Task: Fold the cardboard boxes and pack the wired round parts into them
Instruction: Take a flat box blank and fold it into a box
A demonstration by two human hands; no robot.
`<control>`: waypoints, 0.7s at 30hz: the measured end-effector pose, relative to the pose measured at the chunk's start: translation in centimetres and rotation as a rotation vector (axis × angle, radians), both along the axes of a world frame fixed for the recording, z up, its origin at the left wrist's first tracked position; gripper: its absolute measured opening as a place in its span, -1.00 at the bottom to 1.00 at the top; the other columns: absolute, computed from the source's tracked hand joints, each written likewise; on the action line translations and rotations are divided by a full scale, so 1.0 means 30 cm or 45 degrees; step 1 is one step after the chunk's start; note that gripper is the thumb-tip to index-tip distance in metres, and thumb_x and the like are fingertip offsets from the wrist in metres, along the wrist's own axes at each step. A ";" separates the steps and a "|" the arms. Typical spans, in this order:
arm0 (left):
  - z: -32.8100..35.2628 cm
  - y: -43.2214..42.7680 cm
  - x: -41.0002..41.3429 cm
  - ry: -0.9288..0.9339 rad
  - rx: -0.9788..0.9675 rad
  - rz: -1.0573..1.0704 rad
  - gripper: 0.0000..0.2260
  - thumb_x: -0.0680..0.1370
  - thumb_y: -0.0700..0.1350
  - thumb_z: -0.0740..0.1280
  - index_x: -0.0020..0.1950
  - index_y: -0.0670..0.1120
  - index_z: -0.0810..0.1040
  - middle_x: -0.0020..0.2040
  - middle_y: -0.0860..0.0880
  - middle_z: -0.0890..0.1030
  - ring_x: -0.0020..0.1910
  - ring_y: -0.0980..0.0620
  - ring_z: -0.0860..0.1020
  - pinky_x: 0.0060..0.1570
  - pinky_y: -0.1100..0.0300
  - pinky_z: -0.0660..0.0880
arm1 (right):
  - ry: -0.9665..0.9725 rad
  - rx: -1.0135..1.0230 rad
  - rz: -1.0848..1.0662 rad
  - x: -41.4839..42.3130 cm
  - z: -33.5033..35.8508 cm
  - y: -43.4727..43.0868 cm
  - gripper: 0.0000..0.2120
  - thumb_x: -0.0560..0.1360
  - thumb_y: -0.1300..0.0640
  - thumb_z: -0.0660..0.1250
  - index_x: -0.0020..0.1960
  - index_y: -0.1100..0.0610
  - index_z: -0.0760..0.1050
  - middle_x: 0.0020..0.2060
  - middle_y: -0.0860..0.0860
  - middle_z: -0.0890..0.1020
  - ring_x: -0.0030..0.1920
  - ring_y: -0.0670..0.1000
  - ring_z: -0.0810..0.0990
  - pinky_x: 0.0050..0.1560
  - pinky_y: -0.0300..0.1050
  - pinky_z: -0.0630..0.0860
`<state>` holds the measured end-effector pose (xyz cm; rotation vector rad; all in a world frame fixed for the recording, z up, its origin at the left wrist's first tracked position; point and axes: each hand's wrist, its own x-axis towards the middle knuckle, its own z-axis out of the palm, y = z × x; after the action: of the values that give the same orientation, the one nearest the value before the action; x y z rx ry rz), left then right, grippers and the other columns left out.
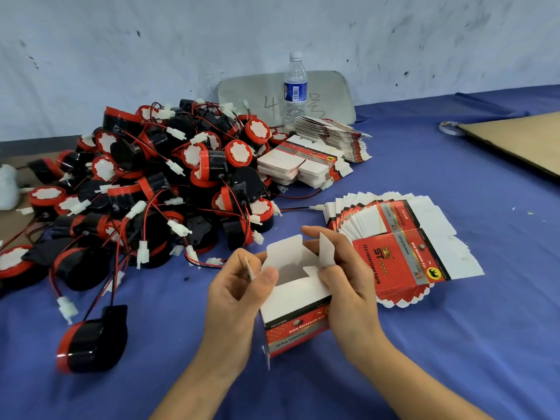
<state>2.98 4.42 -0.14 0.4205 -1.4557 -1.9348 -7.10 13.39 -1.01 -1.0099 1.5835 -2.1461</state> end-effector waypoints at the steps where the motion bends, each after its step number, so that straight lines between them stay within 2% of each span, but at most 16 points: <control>1: 0.003 -0.014 0.003 -0.023 0.009 -0.053 -0.74 0.24 0.06 0.48 -0.44 0.04 0.41 -0.34 0.03 0.52 -0.24 0.05 0.52 -0.35 0.28 0.47 | -0.009 0.003 -0.005 -0.003 0.000 0.000 -0.58 0.39 0.32 0.05 0.09 0.03 0.53 -0.14 -0.22 0.63 -0.26 -0.26 0.56 -0.36 -0.41 0.45; 3: 0.008 -0.041 0.009 -0.092 -0.021 -0.114 -0.65 0.13 0.15 0.59 -0.46 0.04 0.46 -0.29 0.00 0.56 -0.07 0.00 0.54 -0.22 0.25 0.47 | -0.008 0.009 -0.007 -0.008 0.002 -0.001 -0.59 0.40 0.31 0.05 0.08 0.02 0.53 -0.14 -0.22 0.63 -0.26 -0.25 0.57 -0.36 -0.40 0.46; 4: 0.009 -0.050 0.012 -0.109 -0.040 -0.131 -0.63 0.11 0.18 0.60 -0.46 0.03 0.47 -0.28 -0.01 0.58 -0.05 -0.01 0.55 -0.21 0.24 0.47 | -0.006 0.011 -0.001 -0.008 0.002 -0.001 -0.59 0.41 0.31 0.05 0.08 0.02 0.53 -0.15 -0.23 0.64 -0.26 -0.24 0.57 -0.36 -0.40 0.46; 6: 0.014 -0.060 0.014 -0.084 -0.049 -0.159 -0.71 0.19 0.04 0.55 -0.45 0.00 0.45 -0.31 -0.01 0.57 -0.19 0.04 0.56 -0.30 0.28 0.47 | 0.004 0.011 0.012 -0.004 0.001 0.001 -0.59 0.42 0.32 0.05 0.09 0.03 0.53 -0.15 -0.21 0.64 -0.25 -0.23 0.57 -0.36 -0.38 0.46; 8: 0.020 -0.062 0.013 -0.076 -0.074 -0.147 -0.77 0.27 0.00 0.44 -0.42 -0.01 0.41 -0.35 -0.01 0.52 -0.30 0.07 0.51 -0.36 0.30 0.45 | 0.041 0.011 0.018 0.002 -0.002 0.005 -0.58 0.42 0.33 0.04 0.10 0.04 0.53 -0.14 -0.18 0.64 -0.21 -0.22 0.56 -0.33 -0.37 0.45; 11: 0.031 -0.069 0.021 -0.125 -0.162 -0.119 -0.73 0.30 0.01 0.42 -0.39 -0.04 0.34 -0.29 -0.02 0.51 -0.28 0.07 0.47 -0.37 0.31 0.43 | 0.106 0.018 0.013 0.012 -0.001 0.006 -0.57 0.41 0.35 0.04 0.09 0.03 0.54 -0.07 -0.19 0.65 -0.08 -0.21 0.58 -0.17 -0.40 0.45; 17: 0.055 -0.071 0.038 -0.262 -0.493 -0.014 -0.85 0.33 0.11 0.38 -0.26 0.06 0.58 -0.36 0.11 0.49 -0.36 0.18 0.40 -0.35 0.39 0.36 | 0.181 -0.003 -0.028 0.011 0.004 0.003 -0.58 0.39 0.41 0.04 0.07 0.10 0.51 -0.10 -0.26 0.62 -0.09 -0.24 0.57 -0.14 -0.45 0.42; 19: 0.057 -0.068 0.035 -0.260 -0.467 -0.009 -0.88 0.35 0.03 0.43 -0.30 0.04 0.54 -0.36 0.07 0.47 -0.36 0.16 0.39 -0.35 0.37 0.36 | 0.199 -0.004 -0.035 0.013 0.002 0.003 -0.58 0.39 0.41 0.04 0.07 0.08 0.51 -0.09 -0.26 0.62 -0.08 -0.23 0.57 -0.13 -0.44 0.43; 21: 0.055 -0.065 0.031 -0.243 -0.449 0.044 -0.82 0.39 -0.09 0.40 -0.36 0.01 0.44 -0.35 -0.03 0.44 -0.35 0.08 0.38 -0.36 0.28 0.35 | 0.231 0.000 -0.036 0.015 0.001 0.005 -0.57 0.40 0.41 0.04 0.07 0.05 0.50 -0.07 -0.26 0.62 -0.06 -0.22 0.57 -0.12 -0.43 0.43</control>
<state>3.91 2.48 1.52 0.4715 -1.8580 -1.6008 -6.65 13.53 -0.99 -1.2203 1.6865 -2.1246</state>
